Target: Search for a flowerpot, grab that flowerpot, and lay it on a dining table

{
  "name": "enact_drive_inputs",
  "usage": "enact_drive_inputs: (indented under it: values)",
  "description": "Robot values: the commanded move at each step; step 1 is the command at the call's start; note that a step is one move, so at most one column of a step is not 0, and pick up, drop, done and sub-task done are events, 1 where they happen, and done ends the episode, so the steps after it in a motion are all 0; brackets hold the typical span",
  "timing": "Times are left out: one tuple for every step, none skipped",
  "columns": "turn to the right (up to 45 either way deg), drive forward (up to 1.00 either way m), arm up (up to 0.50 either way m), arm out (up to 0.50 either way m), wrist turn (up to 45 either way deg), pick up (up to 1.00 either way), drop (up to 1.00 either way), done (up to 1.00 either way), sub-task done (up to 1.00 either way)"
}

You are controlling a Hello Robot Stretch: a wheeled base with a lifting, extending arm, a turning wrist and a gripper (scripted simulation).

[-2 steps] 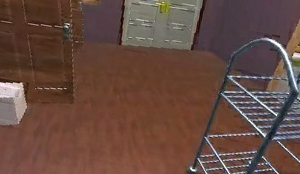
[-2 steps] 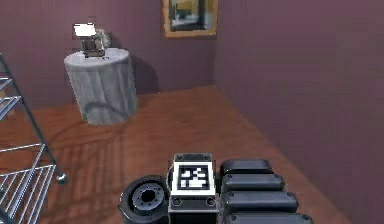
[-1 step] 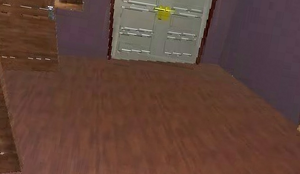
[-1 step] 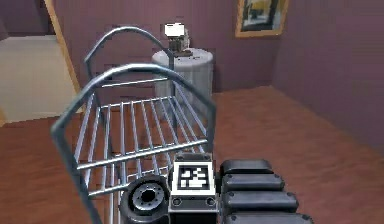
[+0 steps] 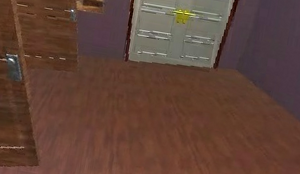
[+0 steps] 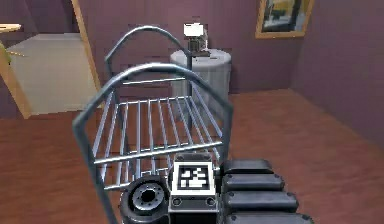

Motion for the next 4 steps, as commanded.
enact_drive_inputs:
  values:
    - [0.0, 0.35, 0.00, 0.00, 0.0, 0.00, 0.00, 0.00, 0.00]
    - [27.0, 0.00, 0.00, 0.00, 0.0, 0.00, 0.00, 0.00, 0.00]
    - [3.0, 0.00, 0.00, 0.00, 0.0, 0.00, 0.00, 0.00, 0.00]
    - [-45.0, 0.00, 0.00, 0.00, 0.0, 0.00, 0.00, 0.00, 0.00]
